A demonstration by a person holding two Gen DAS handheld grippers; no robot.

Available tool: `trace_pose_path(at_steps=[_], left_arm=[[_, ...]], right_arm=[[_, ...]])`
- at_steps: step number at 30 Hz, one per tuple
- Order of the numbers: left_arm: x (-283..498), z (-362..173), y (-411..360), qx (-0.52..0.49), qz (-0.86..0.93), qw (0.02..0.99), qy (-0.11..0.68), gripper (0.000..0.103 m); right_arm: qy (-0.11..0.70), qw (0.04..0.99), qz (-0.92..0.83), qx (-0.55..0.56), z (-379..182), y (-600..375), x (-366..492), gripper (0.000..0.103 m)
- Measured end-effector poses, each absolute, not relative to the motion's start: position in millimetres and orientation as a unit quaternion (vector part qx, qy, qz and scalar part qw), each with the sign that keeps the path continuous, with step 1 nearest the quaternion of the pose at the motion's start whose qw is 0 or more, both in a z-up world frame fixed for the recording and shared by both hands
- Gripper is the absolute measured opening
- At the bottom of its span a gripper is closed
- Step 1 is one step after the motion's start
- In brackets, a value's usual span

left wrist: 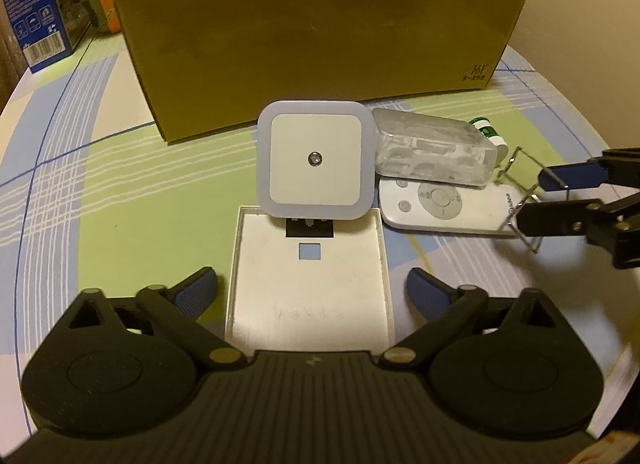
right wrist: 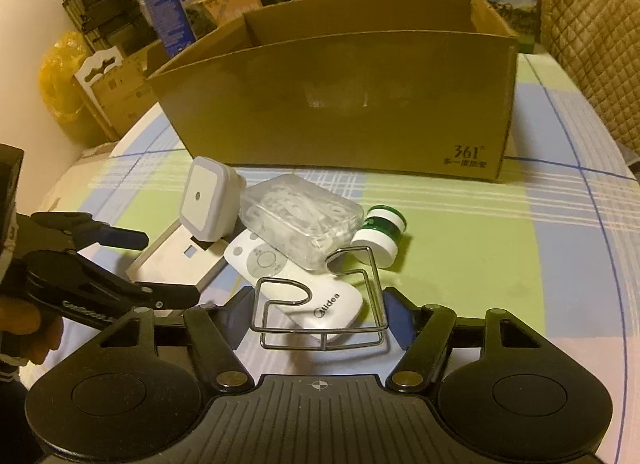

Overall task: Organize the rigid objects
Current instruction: 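Close the left tool on the white square plate while the right tool grasps the wire rack, then lift the plate with the left tool while the right tool carries the wire rack over the box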

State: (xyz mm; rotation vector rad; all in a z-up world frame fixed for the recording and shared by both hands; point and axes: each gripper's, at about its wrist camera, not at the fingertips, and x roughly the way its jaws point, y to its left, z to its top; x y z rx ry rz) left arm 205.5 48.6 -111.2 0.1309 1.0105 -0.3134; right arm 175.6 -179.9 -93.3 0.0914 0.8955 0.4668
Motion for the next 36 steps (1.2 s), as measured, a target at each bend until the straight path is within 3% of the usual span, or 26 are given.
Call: trace_pose_path(at_steps=[7,20,36], left_arm=[[210,-111,46,0.076,-0.152,0.862,0.477,0.083],[192,-95,41,0.081,-0.140,0.847,0.507,0.082],[156,-49,43,0.056,-0.137,0.865,0.480,0.082]], right_arm=[[0.427,0.878,0.213,0.049,-92,-183,174,0.065],[0.426,0.886,0.172,0.068,-79,-198,159,0.065],[0.400,0.897,0.168,0.081,-45,-201,135,0.065]])
